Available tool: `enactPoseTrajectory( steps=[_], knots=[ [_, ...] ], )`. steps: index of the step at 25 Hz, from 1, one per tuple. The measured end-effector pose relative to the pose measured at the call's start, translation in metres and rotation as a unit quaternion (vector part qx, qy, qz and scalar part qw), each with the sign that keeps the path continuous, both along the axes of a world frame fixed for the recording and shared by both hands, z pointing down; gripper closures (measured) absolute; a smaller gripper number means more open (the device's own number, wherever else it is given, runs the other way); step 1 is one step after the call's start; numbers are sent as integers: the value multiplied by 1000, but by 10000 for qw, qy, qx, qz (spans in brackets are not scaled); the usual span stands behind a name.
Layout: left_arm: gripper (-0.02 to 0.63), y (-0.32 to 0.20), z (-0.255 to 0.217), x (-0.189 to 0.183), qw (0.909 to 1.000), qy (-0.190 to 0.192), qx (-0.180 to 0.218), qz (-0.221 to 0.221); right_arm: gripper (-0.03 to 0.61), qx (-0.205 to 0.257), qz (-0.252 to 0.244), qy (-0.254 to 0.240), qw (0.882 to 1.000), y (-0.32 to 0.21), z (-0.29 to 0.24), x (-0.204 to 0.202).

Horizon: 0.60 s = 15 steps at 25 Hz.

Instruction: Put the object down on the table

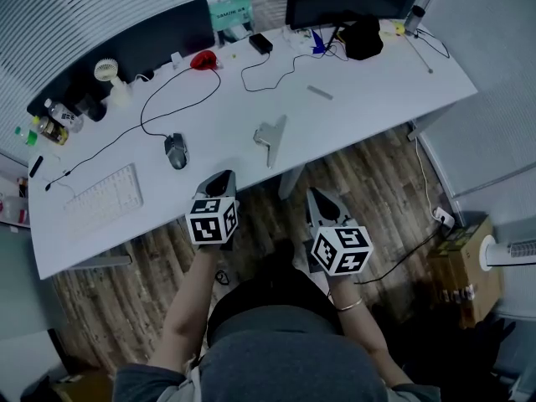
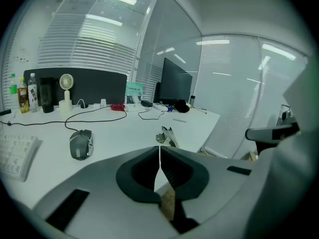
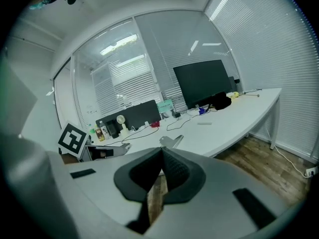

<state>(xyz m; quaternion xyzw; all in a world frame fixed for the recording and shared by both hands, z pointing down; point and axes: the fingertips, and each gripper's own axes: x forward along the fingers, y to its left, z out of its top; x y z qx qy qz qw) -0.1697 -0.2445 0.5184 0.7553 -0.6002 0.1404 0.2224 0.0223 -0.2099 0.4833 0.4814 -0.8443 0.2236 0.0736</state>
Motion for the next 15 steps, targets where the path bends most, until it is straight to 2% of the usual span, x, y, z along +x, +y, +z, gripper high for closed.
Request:
enactPoseTrajectory(
  steps=[15],
  knots=[
    [586,37,-15,-12,9998,-66,201,-3,577,106,-101,152,9998,20,-3,-16]
  ],
)
